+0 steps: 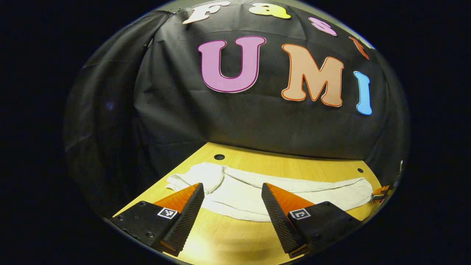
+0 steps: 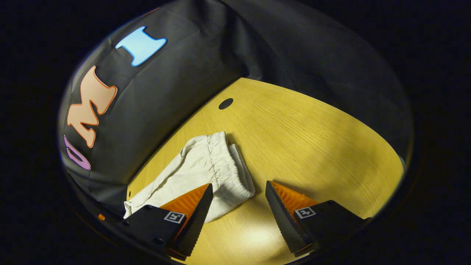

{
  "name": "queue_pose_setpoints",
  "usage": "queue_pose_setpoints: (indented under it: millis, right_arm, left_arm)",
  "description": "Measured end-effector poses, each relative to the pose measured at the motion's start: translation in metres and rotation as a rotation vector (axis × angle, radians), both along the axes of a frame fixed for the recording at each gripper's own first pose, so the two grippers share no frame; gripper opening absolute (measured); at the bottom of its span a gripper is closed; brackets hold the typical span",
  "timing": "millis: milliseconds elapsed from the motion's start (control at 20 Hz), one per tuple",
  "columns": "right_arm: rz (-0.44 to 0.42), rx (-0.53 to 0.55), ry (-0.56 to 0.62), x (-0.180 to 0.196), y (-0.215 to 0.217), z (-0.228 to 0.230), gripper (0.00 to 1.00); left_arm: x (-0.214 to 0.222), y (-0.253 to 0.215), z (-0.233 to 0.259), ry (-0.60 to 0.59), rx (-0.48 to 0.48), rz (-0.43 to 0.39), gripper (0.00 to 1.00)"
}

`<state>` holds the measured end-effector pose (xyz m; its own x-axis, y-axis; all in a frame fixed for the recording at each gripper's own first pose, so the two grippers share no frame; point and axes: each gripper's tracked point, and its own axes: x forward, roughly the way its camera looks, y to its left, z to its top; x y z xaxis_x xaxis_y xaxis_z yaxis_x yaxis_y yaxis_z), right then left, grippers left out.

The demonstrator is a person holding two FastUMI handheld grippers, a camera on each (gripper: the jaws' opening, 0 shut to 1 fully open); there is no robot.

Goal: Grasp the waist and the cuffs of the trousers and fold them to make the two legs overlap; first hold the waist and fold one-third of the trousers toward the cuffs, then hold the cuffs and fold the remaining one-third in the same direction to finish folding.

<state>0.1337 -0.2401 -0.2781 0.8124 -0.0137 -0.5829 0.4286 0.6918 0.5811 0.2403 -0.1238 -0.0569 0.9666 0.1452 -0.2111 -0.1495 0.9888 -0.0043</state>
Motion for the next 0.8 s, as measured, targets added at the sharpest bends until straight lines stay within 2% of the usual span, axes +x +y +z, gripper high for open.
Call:
queue_pose_setpoints:
  millis: [100, 150, 250, 300, 350, 500, 550, 650, 800]
  right_arm:
    - [-0.009, 0.035, -0.002, 0.005, 0.002, -0.003, 0.93]
    - [-0.010, 0.041, 0.002, 0.007, 0.002, -0.005, 0.72]
    - [-0.005, 0.030, -0.004, 0.010, 0.003, -0.005, 0.58]
    - [-0.005, 0.016, 0.008, 0.009, 0.004, -0.010, 0.68]
    - [-0.007, 0.003, 0.018, 0.008, 0.002, -0.013, 0.54]
    - [-0.032, -0.013, 0.003, 0.011, -0.001, -0.007, 0.33]
    - [-0.027, -0.023, -0.002, 0.011, -0.001, -0.005, 0.22]
    - [-0.026, -0.054, -0.016, 0.011, 0.000, 0.001, 0.13]
    - [-0.020, -0.088, -0.061, 0.012, 0.007, 0.021, 0.13]
  left_arm:
    - [-0.004, -0.007, 0.001, -0.003, -0.003, -0.001, 0.94]
    - [-0.005, -0.010, 0.001, -0.001, -0.002, 0.000, 0.94]
    - [-0.007, -0.012, 0.002, -0.003, 0.004, 0.000, 0.94]
    - [-0.008, -0.012, 0.003, -0.004, 0.008, 0.001, 0.94]
    - [-0.009, -0.012, 0.003, -0.005, 0.010, 0.001, 0.94]
    - [-0.012, -0.009, 0.004, -0.007, 0.010, 0.002, 0.94]
    - [-0.013, -0.007, 0.003, -0.008, 0.008, -0.001, 0.94]
    - [-0.013, -0.003, 0.000, -0.003, 0.004, -0.002, 0.94]
    - [-0.010, 0.007, -0.003, 0.000, -0.014, -0.013, 0.94]
